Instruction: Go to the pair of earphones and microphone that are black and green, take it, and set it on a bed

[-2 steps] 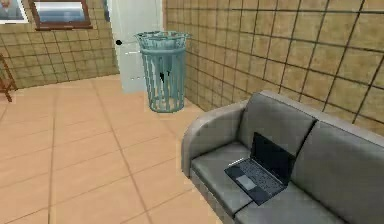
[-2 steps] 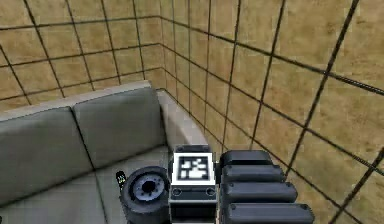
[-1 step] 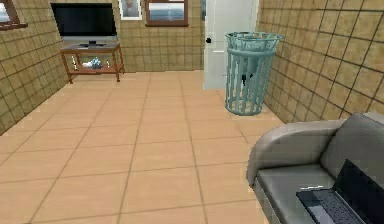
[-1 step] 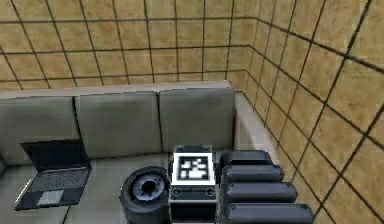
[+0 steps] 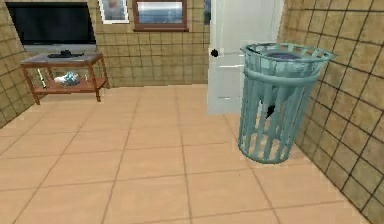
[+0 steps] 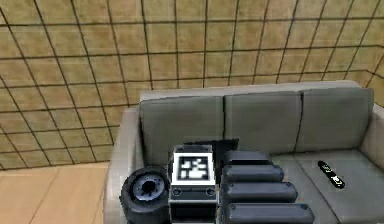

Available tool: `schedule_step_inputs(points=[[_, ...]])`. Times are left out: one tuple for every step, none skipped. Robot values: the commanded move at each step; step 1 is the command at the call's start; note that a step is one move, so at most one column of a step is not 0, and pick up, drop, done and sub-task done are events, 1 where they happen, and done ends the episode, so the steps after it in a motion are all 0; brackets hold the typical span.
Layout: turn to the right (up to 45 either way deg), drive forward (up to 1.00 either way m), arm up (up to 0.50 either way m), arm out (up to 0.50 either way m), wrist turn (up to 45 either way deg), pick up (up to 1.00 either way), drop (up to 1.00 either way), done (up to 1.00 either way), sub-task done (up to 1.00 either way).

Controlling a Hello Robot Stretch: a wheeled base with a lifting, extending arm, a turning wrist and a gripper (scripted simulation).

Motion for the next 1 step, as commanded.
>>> schedule_step_inputs(points=[[-3.0, 0.00, 0.00, 0.00, 0.0, 0.00, 0.00, 0.00, 0.00]])
